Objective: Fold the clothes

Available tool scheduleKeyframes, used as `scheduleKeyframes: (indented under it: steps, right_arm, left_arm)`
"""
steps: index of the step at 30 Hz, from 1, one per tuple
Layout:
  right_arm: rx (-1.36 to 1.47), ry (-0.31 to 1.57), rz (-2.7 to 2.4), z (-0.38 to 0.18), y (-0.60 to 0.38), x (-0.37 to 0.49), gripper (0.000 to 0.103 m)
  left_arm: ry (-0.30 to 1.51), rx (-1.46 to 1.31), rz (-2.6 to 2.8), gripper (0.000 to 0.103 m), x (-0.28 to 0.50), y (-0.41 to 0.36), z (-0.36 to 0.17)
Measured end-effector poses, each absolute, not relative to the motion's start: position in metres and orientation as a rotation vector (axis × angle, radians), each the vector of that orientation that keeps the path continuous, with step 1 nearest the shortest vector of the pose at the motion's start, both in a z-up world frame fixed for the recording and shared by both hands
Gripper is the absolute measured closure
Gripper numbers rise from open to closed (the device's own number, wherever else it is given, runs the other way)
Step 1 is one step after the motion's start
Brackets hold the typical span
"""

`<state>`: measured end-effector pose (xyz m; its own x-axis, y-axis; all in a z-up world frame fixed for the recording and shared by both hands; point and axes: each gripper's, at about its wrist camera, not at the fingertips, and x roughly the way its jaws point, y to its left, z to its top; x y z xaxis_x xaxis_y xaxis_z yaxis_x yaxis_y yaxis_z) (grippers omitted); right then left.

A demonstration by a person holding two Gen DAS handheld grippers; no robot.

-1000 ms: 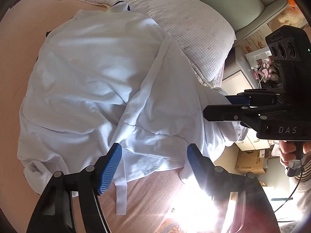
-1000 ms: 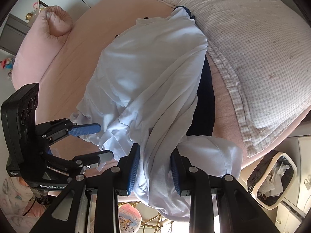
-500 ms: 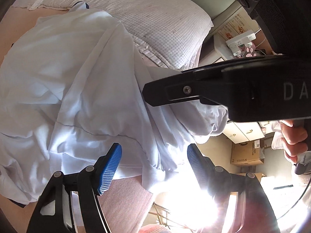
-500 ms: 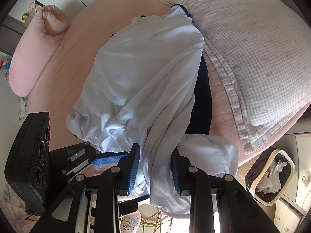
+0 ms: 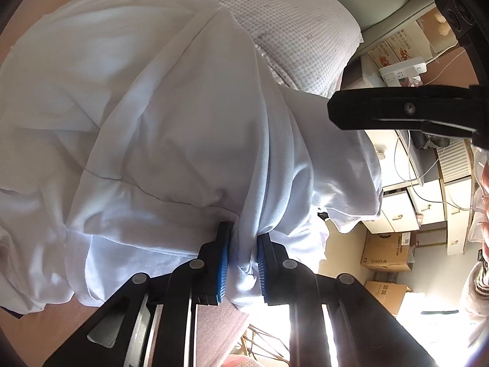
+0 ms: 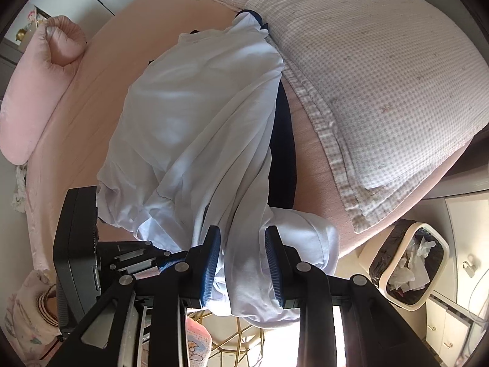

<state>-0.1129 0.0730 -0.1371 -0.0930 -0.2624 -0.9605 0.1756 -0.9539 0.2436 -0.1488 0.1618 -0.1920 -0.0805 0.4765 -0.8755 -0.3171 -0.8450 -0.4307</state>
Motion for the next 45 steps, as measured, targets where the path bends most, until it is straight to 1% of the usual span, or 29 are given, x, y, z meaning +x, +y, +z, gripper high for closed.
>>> scheduleKeyframes:
  steps: [3,6,9,12,15,16,20,28,34,39,43,45]
  right_arm:
    - [1.859,-0.121,-2.149,-0.123,0.078,-0.11,0.074]
    - [1.839,-0.243,-2.116,-0.116,0.083,-0.107,0.074]
    - [1.854,-0.383,-2.015,-0.128,0.078,-0.108,0.073]
    - [1.901,-0.411,-1.946,-0.147,0.068,-0.11,0.072]
    - [1.963,-0.381,-1.917,-0.166,0.058,-0.113,0.063]
    - [1.979,-0.383,-1.908,-0.171,0.055,-0.114,0.062]
    - [2.009,-0.4,-1.891,-0.181,0.046,-0.118,0.062]
    - [2.04,-0.294,-1.889,-0.194,0.019,-0.123,0.062]
    - [2.046,-0.236,-1.897,-0.193,0.003,-0.122,0.062]
    - [2.042,-0.253,-1.903,-0.184,0.0,-0.119,0.062]
    - [2.09,-0.199,-1.956,-0.186,0.009,-0.126,0.062]
    - [2.1,-0.25,-1.931,-0.193,0.012,-0.127,0.062]
  left_arm:
    - [-0.139,-1.668,1.989,0.088,-0.151,0.161,-0.189]
    - [-0.141,-1.673,2.003,0.088,-0.154,0.156,-0.188]
    - [-0.164,-1.688,2.007,0.089,-0.159,0.148,-0.188]
    - [-0.163,-1.694,2.025,0.089,-0.163,0.142,-0.188]
    - [-0.156,-1.689,2.042,0.089,-0.161,0.135,-0.185]
    - [-0.156,-1.688,2.043,0.089,-0.16,0.133,-0.184]
    - [-0.187,-1.694,2.026,0.089,-0.152,0.114,-0.188]
    - [-0.217,-1.694,2.02,0.089,-0.144,0.095,-0.189]
    - [-0.237,-1.699,2.026,0.089,-0.14,0.083,-0.186]
    - [-0.193,-1.692,2.05,0.089,-0.139,0.084,-0.184]
    - [-0.183,-1.707,2.044,0.089,-0.138,0.082,-0.188]
    - [-0.179,-1.707,2.047,0.089,-0.137,0.079,-0.189]
